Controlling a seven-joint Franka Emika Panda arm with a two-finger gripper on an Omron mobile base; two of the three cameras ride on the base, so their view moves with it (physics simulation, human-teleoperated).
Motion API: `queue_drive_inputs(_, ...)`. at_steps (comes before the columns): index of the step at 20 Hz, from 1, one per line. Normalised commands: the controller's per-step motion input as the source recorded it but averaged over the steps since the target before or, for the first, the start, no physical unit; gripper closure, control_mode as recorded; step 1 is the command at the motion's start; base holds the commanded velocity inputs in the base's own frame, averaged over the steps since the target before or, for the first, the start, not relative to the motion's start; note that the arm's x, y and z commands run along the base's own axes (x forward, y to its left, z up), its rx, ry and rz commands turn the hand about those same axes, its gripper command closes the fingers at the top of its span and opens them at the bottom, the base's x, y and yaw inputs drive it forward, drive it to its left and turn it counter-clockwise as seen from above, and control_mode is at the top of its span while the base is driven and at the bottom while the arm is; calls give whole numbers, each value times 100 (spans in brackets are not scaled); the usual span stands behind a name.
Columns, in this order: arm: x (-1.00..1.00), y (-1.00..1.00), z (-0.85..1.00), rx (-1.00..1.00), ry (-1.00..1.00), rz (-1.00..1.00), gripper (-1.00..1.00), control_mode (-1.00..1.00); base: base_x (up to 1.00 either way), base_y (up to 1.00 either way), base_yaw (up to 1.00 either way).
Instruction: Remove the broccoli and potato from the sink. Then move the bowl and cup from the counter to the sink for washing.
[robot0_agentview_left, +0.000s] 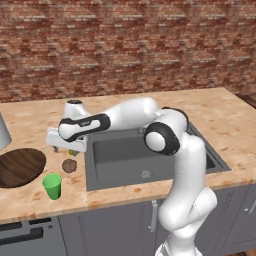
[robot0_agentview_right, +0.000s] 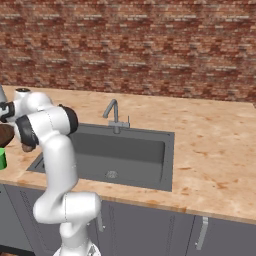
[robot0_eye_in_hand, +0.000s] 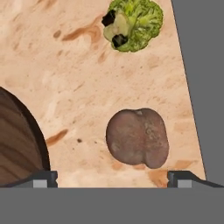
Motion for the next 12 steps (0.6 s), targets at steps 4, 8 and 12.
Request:
queue_drive_inputs(4, -25, 0, 21, -3, 0, 0, -100, -100, 0, 0, 0)
queue_drive_inputs(8, -29, -1, 20, -1, 0, 0, -100, -100, 0, 0, 0)
queue_drive_inputs(12, -32, -3, 18, 0, 1, 0, -100, -100, 0, 0, 0)
